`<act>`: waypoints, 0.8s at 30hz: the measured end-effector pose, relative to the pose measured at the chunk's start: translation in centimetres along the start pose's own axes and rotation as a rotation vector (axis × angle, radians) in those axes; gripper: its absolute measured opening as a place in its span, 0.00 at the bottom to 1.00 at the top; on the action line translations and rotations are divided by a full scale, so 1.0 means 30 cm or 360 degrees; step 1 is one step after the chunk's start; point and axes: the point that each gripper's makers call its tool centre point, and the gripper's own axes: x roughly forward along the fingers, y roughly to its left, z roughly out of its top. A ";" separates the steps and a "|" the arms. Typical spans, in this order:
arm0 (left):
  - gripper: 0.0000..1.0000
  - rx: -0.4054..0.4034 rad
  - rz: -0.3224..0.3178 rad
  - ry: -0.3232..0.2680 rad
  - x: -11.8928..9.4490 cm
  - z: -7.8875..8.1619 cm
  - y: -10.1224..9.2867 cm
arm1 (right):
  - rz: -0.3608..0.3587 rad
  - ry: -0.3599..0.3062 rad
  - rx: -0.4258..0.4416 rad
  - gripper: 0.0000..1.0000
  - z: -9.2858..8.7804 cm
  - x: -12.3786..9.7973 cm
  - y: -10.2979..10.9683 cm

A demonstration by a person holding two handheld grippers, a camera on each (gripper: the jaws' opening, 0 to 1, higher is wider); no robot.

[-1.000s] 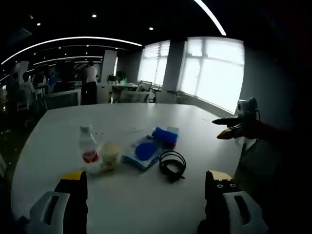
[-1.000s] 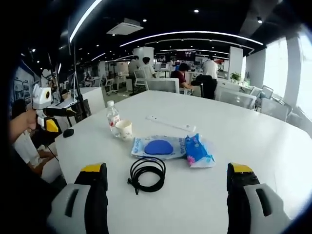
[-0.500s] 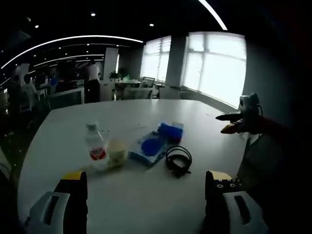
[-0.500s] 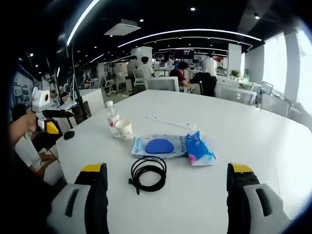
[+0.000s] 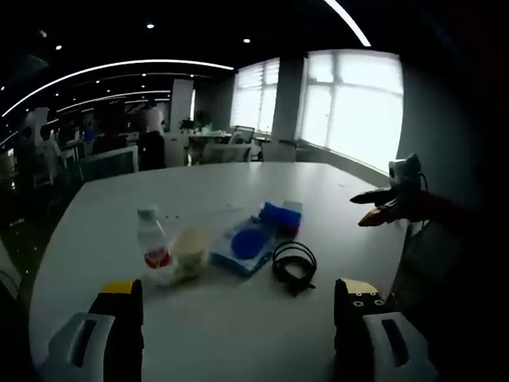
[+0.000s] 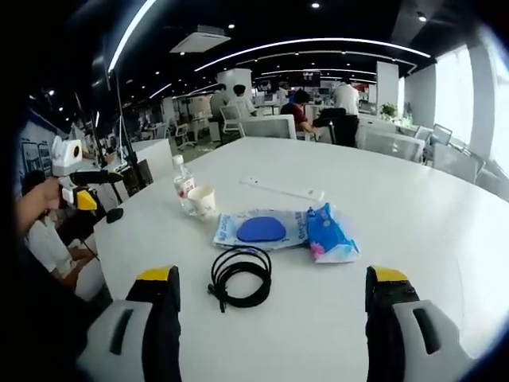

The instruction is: Arrange the tabletop items into an orderly group along one side of the table until the central work area is clear of visible clutter.

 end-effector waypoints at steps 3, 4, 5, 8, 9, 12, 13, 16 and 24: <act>0.99 0.0015 -0.0019 0.0008 0.030 0.005 -0.030 | 0.0016 0.0008 0.0011 0.89 -0.006 0.018 -0.003; 0.98 0.0015 -0.0021 0.0009 0.039 0.006 -0.037 | 0.0026 0.0014 0.0020 0.88 -0.009 0.026 -0.002; 0.98 0.0015 -0.0025 0.0009 0.046 0.007 -0.043 | 0.0033 0.0017 0.0014 0.88 -0.008 0.032 0.005; 0.97 0.0010 -0.0035 0.0003 0.079 0.014 -0.069 | 0.0040 0.0033 0.0003 0.86 -0.013 0.047 0.011; 0.97 0.0006 -0.0042 0.0004 0.094 0.015 -0.079 | 0.0041 0.0038 -0.0002 0.85 -0.016 0.055 0.013; 0.95 0.0001 -0.0063 0.0019 0.123 0.008 -0.102 | 0.0057 0.0063 0.0008 0.81 -0.029 0.077 0.018; 0.94 0.0003 -0.0067 0.0022 0.131 0.008 -0.110 | 0.0057 0.0070 0.0009 0.81 -0.031 0.084 0.019; 0.93 -0.0033 -0.0095 0.0030 0.160 0.004 -0.129 | 0.0069 0.0110 0.0007 0.79 -0.052 0.112 0.029; 0.86 -0.0066 -0.0146 0.0065 0.216 -0.003 -0.150 | 0.0077 0.0163 0.0017 0.74 -0.087 0.188 0.030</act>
